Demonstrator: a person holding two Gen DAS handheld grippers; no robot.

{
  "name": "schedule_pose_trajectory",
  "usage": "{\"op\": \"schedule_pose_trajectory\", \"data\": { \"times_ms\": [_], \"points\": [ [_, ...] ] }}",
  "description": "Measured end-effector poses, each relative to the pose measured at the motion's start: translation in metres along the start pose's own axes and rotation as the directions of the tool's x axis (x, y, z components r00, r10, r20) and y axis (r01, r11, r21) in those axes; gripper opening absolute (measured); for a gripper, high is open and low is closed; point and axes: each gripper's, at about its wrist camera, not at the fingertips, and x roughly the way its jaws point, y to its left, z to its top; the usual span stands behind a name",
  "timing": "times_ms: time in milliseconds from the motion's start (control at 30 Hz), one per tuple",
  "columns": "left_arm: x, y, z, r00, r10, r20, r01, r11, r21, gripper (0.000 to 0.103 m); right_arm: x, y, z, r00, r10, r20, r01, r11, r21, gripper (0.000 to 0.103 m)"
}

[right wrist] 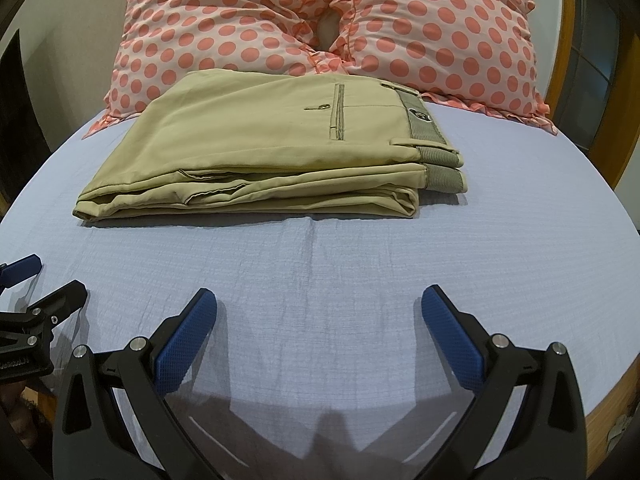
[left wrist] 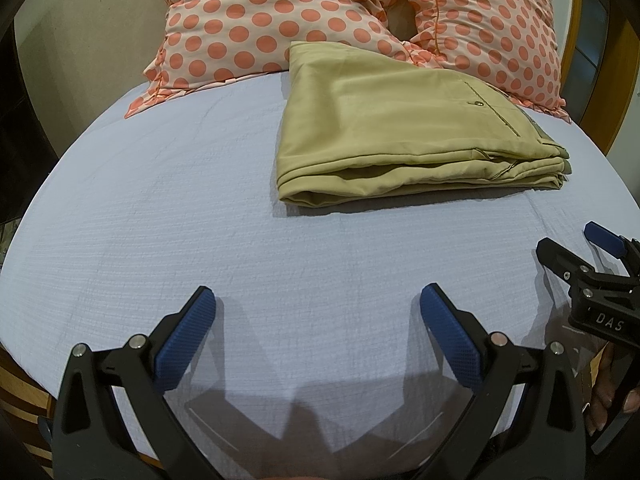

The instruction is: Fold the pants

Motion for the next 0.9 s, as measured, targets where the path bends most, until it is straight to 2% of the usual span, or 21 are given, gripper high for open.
{"op": "schedule_pose_trajectory", "data": {
  "times_ms": [900],
  "points": [
    [0.0011, -0.0006, -0.0006, 1.000, 0.002, 0.008, -0.002, 1.000, -0.003, 0.101, 0.0010, 0.0012, -0.0013, 1.000, -0.002, 0.001, 0.002, 1.000, 0.003, 0.102]
  ]
}}
